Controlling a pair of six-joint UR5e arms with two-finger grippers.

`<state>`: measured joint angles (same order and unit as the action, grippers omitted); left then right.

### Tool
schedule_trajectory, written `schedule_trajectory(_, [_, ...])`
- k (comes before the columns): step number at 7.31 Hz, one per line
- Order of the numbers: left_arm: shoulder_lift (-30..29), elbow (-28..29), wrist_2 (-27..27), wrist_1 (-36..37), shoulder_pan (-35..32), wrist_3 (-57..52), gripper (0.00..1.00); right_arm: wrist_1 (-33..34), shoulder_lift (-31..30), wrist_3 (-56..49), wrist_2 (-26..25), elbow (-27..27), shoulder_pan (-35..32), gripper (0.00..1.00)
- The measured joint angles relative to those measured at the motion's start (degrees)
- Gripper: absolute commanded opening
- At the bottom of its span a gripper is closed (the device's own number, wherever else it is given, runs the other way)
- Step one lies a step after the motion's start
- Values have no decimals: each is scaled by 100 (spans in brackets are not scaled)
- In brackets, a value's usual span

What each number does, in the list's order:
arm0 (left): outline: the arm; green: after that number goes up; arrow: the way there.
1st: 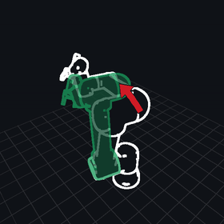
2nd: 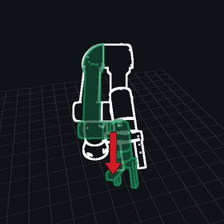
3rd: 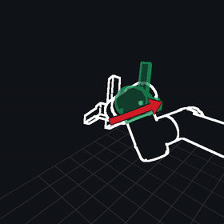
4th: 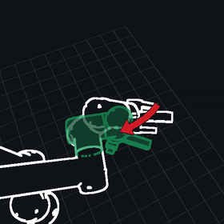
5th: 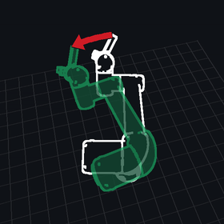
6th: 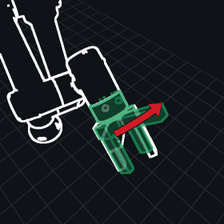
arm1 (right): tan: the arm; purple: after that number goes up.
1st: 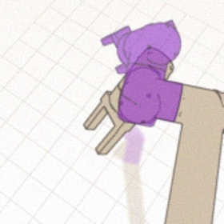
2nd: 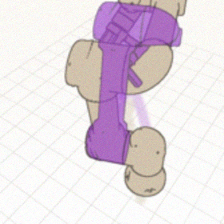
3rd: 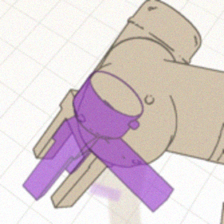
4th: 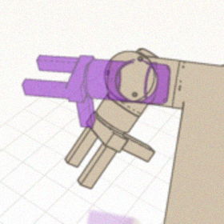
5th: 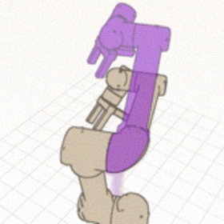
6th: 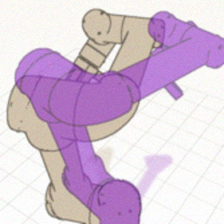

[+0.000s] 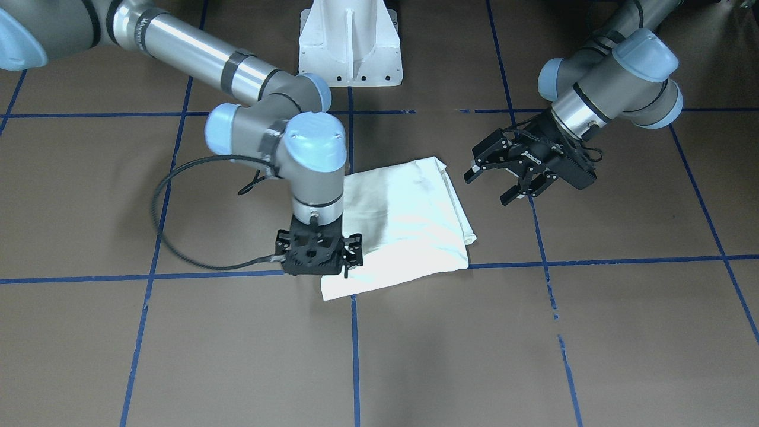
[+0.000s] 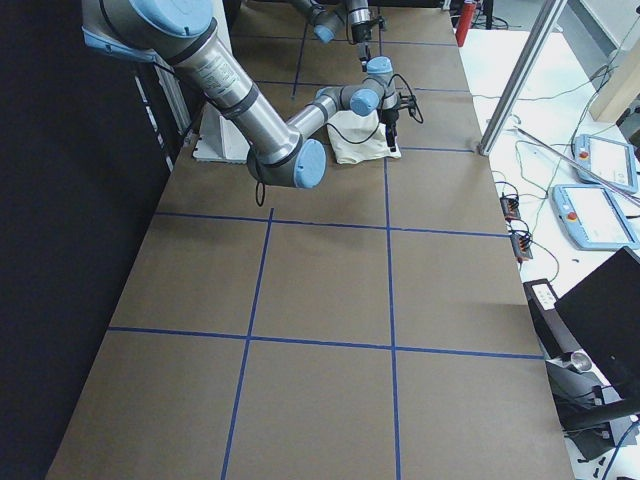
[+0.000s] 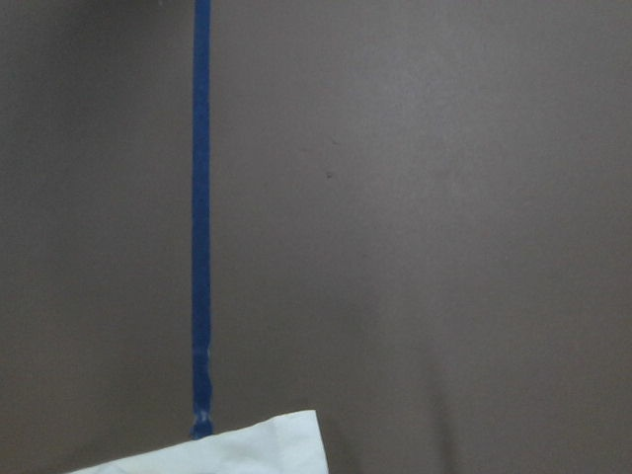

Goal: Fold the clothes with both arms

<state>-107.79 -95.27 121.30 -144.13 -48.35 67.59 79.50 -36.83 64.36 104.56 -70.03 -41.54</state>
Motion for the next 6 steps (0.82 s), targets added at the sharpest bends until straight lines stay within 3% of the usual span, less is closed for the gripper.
schedule_trajectory(3, [-37, -70, 15, 1326, -630, -1666, 99, 505, -595, -1363, 1126, -622, -1111, 100])
schedule_trajectory(6, [-52, -247, 18, 3024, -1729, -4425, 99, 1189, -1534, -3958, 1732, -1086, -2556, 100])
